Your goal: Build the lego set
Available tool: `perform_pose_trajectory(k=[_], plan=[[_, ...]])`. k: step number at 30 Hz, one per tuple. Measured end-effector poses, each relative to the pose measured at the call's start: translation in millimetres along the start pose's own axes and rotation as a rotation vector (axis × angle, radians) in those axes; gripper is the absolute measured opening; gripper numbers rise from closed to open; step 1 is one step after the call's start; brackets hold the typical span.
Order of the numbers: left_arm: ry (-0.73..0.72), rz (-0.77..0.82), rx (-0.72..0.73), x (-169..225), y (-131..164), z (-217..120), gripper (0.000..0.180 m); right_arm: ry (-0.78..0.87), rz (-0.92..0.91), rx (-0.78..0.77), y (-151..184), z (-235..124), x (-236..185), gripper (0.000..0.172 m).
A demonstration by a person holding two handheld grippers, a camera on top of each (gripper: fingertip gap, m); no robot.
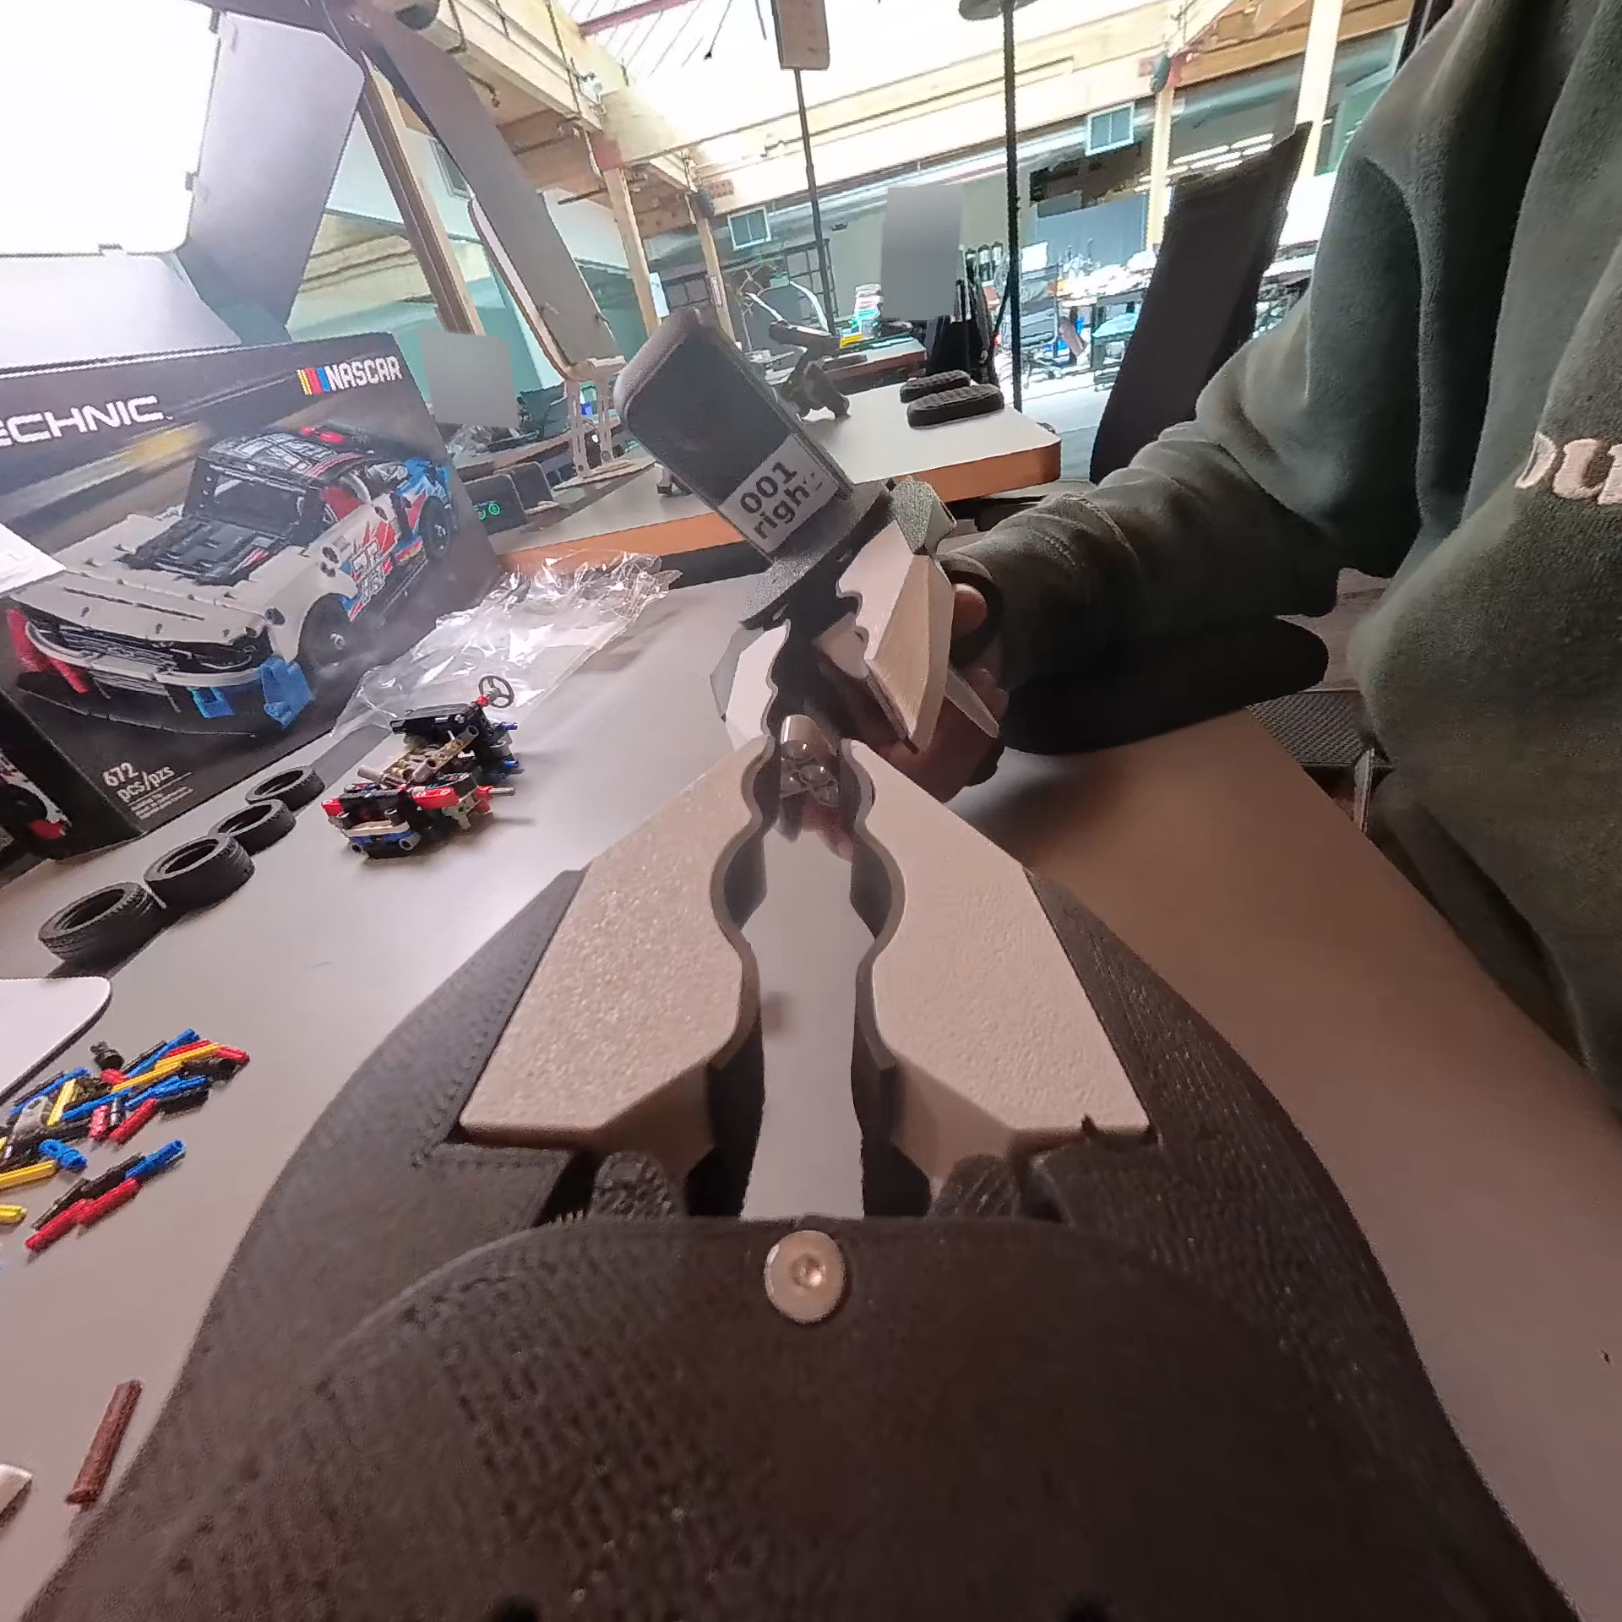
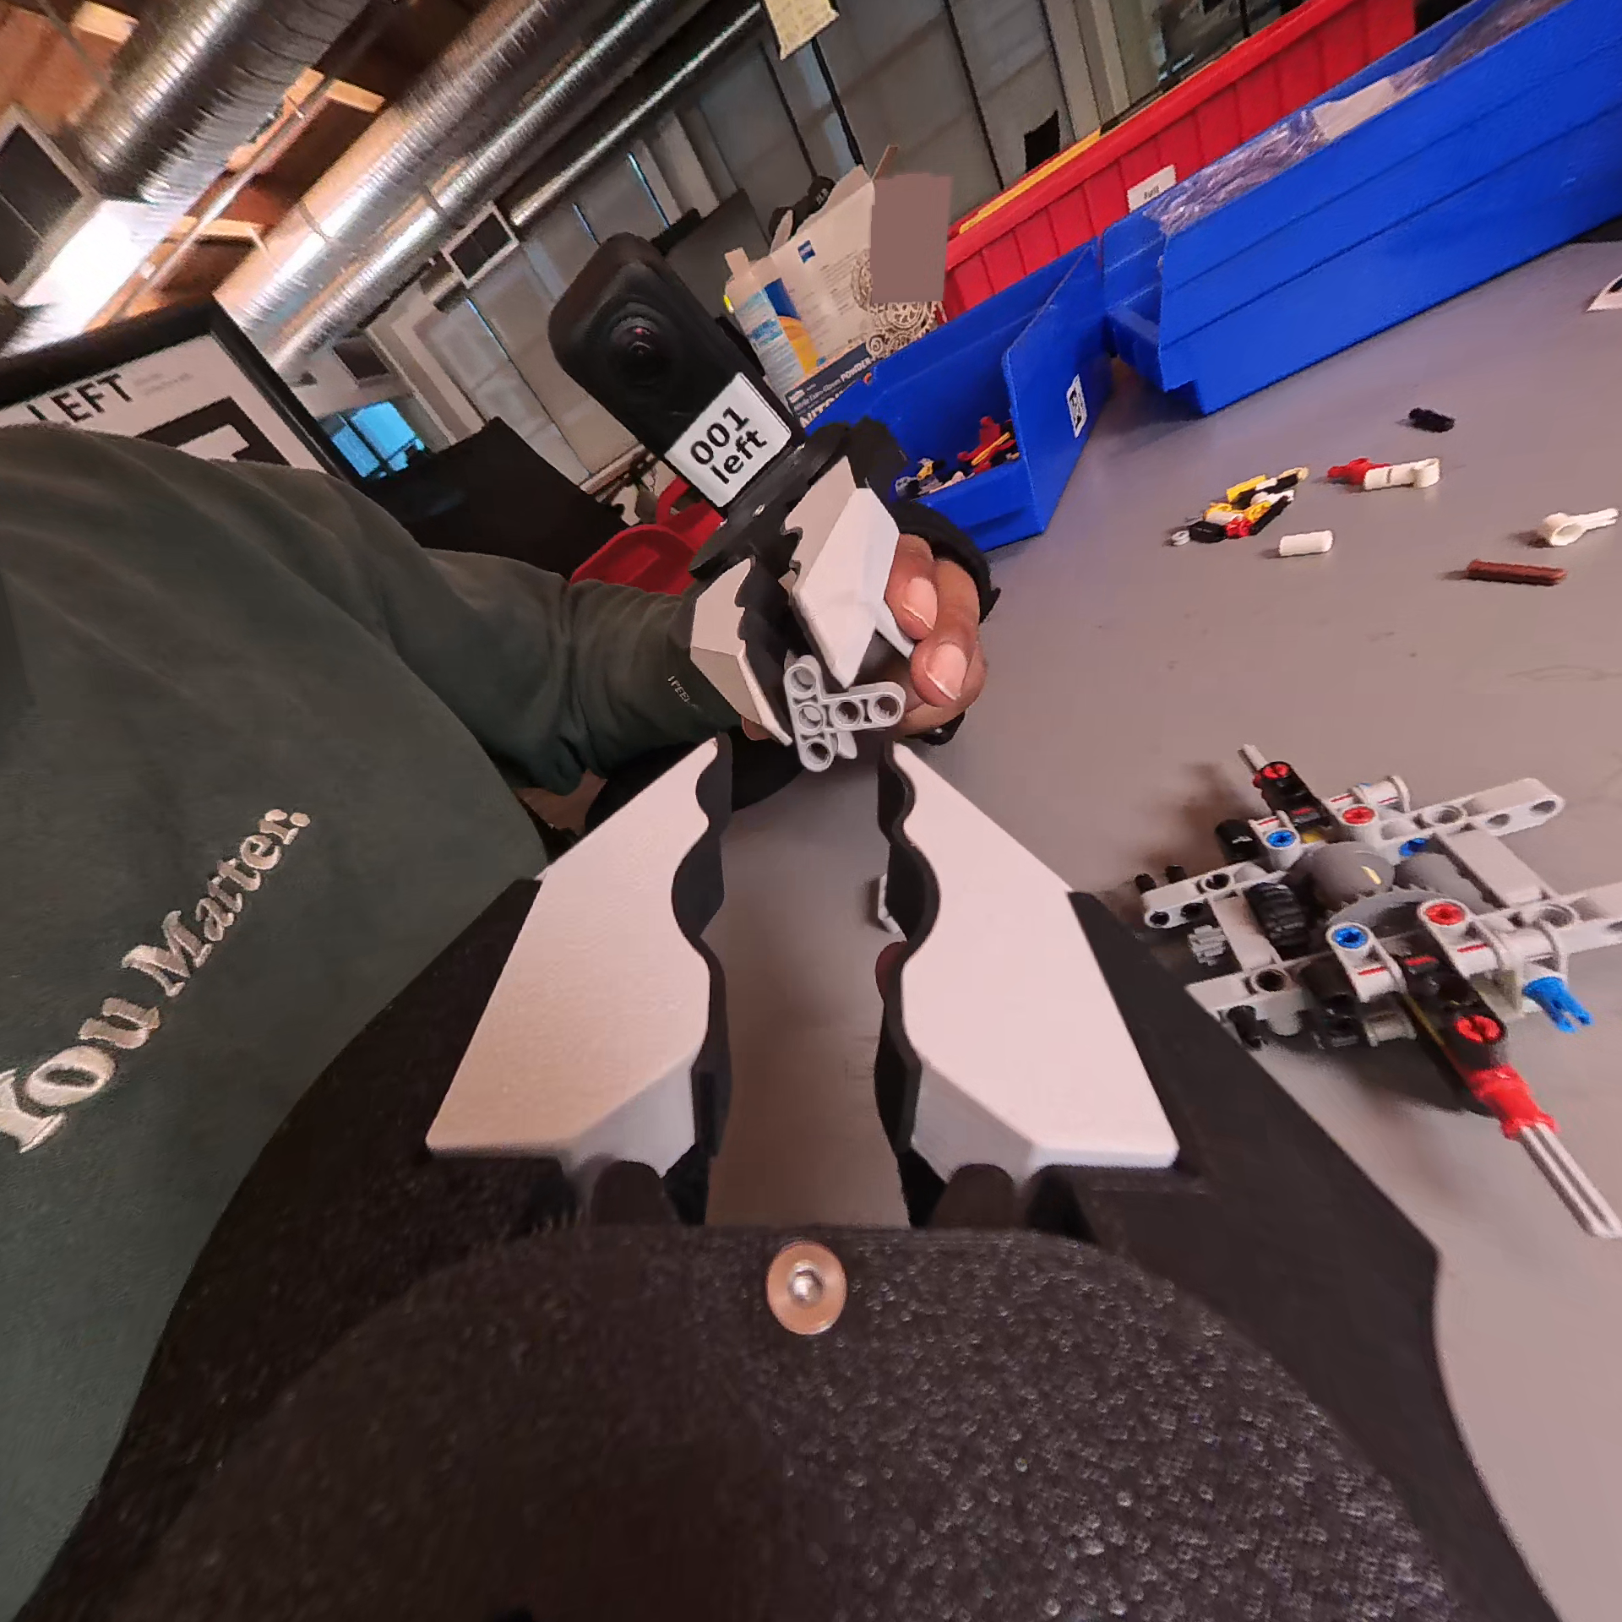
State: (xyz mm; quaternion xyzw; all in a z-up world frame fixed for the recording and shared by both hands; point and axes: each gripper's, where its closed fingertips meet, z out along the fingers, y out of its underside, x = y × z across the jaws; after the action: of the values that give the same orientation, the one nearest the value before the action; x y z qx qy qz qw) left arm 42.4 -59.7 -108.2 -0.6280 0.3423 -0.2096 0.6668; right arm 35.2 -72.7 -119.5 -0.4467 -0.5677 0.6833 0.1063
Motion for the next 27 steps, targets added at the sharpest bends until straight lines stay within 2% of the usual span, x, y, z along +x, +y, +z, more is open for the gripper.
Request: perform_pose_trajectory(k=[11,16,27], plan=[[0.047,-0.076,0.055,3,-7,-1,0.01,0.048,-0.101,0.06,-11,-2,3,0.031],[0.047,-0.034,0.003,6,1,1,0.01,0.125,-0.271,-0.023,-2,-4,4,0.028],[0.158,-0.148,-0.017,23,6,4,0.014,0.114,-0.353,-0.115,14,-3,3,0.022]])
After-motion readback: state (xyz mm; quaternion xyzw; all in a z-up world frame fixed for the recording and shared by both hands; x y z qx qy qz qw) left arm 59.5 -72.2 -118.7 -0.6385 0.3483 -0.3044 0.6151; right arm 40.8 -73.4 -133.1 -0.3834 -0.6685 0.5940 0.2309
